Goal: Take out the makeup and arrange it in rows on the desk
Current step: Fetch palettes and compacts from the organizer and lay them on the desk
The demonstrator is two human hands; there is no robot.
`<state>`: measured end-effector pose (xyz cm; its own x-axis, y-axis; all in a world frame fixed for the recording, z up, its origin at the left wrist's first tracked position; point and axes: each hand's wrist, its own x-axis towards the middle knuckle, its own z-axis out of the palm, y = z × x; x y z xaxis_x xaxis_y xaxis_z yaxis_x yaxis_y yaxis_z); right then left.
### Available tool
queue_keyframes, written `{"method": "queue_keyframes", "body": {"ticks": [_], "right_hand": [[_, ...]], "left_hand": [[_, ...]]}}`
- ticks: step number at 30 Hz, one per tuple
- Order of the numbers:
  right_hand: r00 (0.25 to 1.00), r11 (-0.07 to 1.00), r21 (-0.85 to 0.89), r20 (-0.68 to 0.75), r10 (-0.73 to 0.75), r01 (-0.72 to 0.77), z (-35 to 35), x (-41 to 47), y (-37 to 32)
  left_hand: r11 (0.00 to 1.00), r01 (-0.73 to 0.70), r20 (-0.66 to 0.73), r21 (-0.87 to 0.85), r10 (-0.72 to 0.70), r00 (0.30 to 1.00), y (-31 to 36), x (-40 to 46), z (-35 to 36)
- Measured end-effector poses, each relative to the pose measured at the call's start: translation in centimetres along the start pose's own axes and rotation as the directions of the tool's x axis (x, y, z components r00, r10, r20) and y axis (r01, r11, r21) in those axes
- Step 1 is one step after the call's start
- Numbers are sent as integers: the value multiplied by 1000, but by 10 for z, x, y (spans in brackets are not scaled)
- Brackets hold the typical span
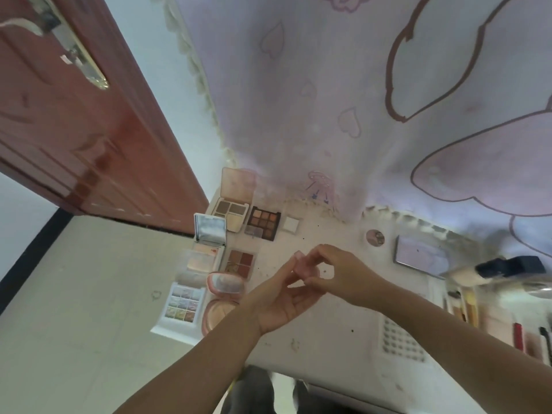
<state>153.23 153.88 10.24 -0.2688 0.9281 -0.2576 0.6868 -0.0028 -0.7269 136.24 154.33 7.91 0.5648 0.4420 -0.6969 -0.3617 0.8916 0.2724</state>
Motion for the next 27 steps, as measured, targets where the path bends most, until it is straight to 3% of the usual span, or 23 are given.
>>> {"method": "queue_keyframes", "body": {"ticks": [4,11,16,27], "right_hand": [[999,995,89,11,34,-35,10,-5,-11],[999,996,77,-7,52,-52,18,-8,-30],[999,997,80,-37,-14,17,11,-10,-34],[999,998,-53,-6,-37,36,-2,-9,-22]], "left_hand": [[997,12,39,71,-14,999,3,-13,-11],[994,-10,94,105,0,996,1,-22,-17],[988,-53,142,143,32,989,3,-22,-13],[958,-108,62,268,94,994,2,-12,-3]]}}
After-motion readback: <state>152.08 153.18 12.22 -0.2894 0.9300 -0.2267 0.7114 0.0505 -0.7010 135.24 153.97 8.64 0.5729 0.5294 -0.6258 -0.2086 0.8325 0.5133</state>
